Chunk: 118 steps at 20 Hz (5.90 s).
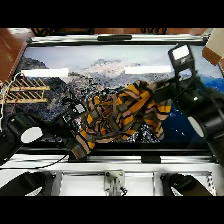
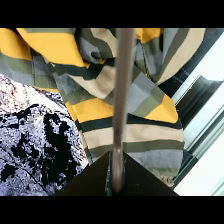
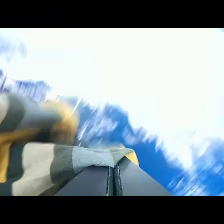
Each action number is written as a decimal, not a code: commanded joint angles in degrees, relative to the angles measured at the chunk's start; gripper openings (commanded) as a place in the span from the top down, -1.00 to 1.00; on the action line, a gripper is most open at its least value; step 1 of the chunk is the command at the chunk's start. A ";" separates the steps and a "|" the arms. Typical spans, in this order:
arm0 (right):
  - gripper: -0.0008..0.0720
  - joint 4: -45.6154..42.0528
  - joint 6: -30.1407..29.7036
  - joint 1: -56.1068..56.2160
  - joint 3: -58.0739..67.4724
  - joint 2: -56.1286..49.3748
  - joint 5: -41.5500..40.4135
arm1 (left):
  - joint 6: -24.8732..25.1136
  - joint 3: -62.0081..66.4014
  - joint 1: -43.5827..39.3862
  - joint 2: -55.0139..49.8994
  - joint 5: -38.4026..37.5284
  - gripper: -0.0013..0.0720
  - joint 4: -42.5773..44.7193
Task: Fold the shirts.
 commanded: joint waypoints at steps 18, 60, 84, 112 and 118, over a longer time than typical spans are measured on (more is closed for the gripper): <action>-0.55 -0.63 13.81 -1.55 7.06 -6.75 4.79 | 0.48 0.04 -0.02 4.20 -2.21 0.84 -3.04; -0.27 44.52 -77.94 -9.16 7.39 -12.96 20.02 | 9.35 0.02 -0.02 3.85 -7.98 0.84 1.16; 0.83 43.45 -73.37 -9.20 7.39 -12.07 33.94 | 6.78 0.50 1.31 0.98 5.97 -0.89 15.15; 0.83 41.35 -56.13 -9.16 7.39 -7.23 25.16 | -29.49 -5.92 3.67 -21.29 50.16 -0.30 -48.48; 0.83 41.38 -55.71 -9.16 7.39 -7.23 25.68 | -29.57 -5.92 3.28 -22.71 53.02 -0.30 -48.74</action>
